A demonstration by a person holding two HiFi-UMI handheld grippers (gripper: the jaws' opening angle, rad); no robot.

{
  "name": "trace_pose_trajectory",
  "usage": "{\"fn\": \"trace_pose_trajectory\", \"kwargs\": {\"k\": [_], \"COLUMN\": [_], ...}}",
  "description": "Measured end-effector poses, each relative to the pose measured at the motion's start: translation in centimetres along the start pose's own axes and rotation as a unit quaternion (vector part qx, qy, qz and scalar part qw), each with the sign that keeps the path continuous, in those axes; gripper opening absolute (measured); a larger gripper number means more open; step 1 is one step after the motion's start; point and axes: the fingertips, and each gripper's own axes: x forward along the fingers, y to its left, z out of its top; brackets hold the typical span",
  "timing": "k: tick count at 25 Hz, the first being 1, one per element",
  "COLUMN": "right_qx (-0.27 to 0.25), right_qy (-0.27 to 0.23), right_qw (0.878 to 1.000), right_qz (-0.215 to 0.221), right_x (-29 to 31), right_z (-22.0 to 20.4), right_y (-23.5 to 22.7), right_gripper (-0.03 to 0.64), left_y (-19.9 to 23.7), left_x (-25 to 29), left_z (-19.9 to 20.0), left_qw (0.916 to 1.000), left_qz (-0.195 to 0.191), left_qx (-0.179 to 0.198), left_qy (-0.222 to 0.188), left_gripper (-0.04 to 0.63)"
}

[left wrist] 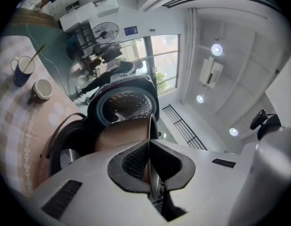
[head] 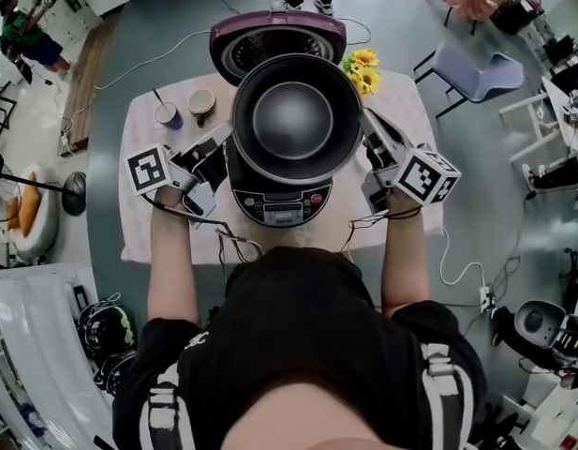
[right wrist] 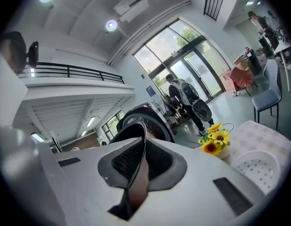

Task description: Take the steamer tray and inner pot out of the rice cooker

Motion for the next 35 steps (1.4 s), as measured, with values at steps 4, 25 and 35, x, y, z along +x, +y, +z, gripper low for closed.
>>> {"fn": "trace_pose_trajectory", "kwargs": {"k": [4,25,35], "right_qx": [0.004,0.077,0.153], "right_qy": [-0.032,-0.095,-0.040], "right_qw": [0.999,0.964,0.952], "right_qz": [-0.018,-0.237,-0.261], "right_x": [-3.7,-29.7,-35.5], "right_z": [2.1,-1.0,-7.3], "right_y": [-0.4,-14.8,-22.2], "right_gripper": [0.025,0.017,0.017], "left_y": [-1.7,-3.4,1.1], "left_x": [2.4,19.7,21.7], "left_z": [-1.5,-23.3,-32.3], "left_qw": [0.9992,0.9660,0.9508], "left_qz": [-0.026,-0.050,0.044], "left_qx": [-0.002,-0.045,-0.070], "left_qy": [0.029,0.250,0.299], "left_gripper": [0.012,0.011,0.011]}}
